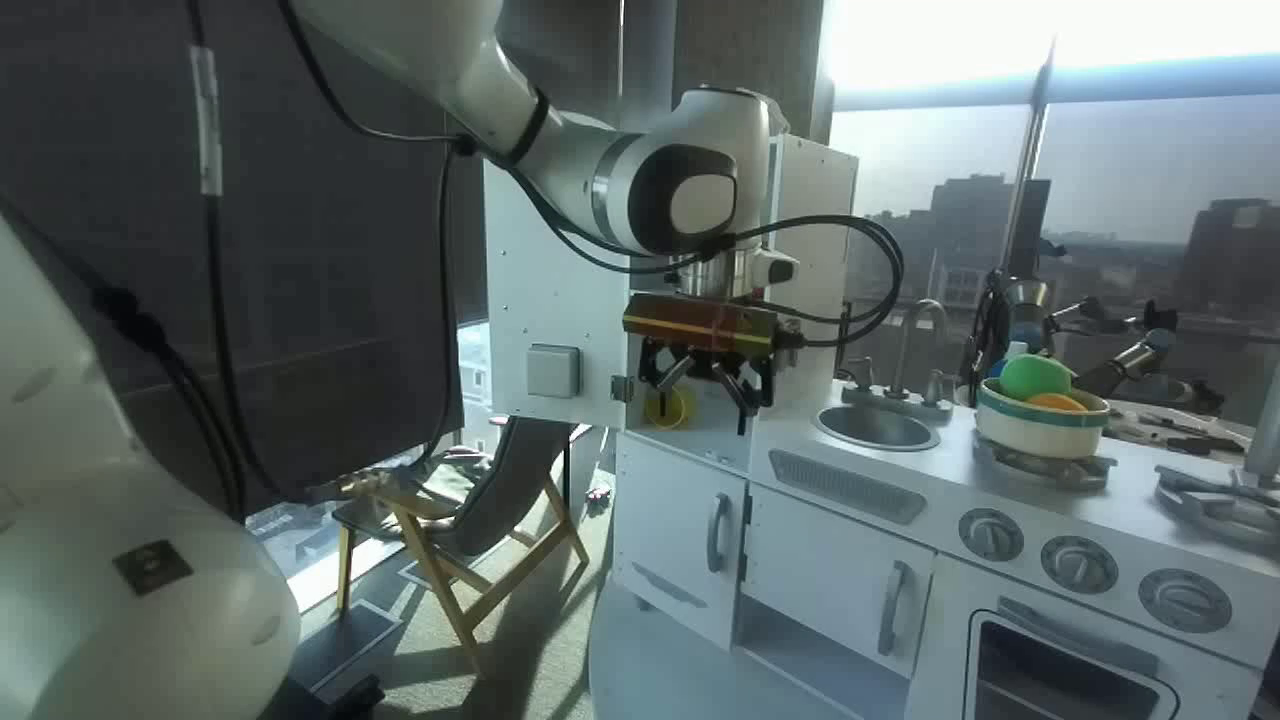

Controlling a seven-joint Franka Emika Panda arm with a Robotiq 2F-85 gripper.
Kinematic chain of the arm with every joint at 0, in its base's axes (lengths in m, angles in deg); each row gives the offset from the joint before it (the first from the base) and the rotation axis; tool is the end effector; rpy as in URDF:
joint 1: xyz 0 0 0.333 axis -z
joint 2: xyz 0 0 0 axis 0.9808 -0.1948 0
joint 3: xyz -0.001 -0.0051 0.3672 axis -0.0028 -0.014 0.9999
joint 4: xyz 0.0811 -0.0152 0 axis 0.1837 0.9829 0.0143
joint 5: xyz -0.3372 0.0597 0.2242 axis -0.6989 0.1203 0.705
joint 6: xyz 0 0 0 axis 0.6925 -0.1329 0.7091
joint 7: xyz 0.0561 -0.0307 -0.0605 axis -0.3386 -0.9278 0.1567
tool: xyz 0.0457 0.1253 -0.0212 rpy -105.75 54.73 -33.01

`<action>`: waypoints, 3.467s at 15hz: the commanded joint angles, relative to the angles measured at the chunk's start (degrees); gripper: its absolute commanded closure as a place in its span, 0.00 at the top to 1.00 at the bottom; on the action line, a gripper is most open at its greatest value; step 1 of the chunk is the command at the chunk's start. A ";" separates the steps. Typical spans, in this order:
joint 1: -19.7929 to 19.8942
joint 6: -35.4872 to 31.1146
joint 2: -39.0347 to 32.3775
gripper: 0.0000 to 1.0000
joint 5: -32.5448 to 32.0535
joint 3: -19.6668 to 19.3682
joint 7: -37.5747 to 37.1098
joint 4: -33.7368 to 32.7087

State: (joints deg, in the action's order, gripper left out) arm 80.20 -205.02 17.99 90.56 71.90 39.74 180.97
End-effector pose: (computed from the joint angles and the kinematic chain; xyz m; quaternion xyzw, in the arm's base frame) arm 0.4429 -0.1579 0.4769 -0.9910 -0.0784 -0.1081 0.0138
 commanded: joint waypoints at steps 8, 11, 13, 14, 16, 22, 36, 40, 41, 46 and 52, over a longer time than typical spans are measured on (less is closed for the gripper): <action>-0.82 0.16 0.11 1.00 2.70 2.57 1.44 -0.55; -2.78 0.61 1.67 1.00 4.92 6.09 -0.86 -1.71; -2.87 1.09 3.54 1.00 5.43 8.65 -5.24 -3.09; -2.80 -0.43 5.30 1.00 6.83 9.41 -8.22 -3.63; -2.51 -1.41 6.86 1.00 7.28 10.84 -12.56 -5.59; -4.13 -13.16 8.34 1.00 8.40 14.51 -19.71 -10.16; -2.06 -36.52 -4.42 1.00 -4.52 17.08 -18.87 -14.21; -2.39 -37.18 -6.58 1.00 -4.21 16.92 -18.17 -14.05; -2.28 -37.99 -7.24 1.00 -4.63 17.07 -18.10 -14.22; -0.94 -40.31 -10.68 1.00 -7.83 17.11 -18.80 -15.69; 0.99 -38.84 -12.00 1.00 -9.84 17.33 -20.59 -16.81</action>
State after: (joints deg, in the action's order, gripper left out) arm 80.07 -243.99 6.79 82.85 88.84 21.31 166.07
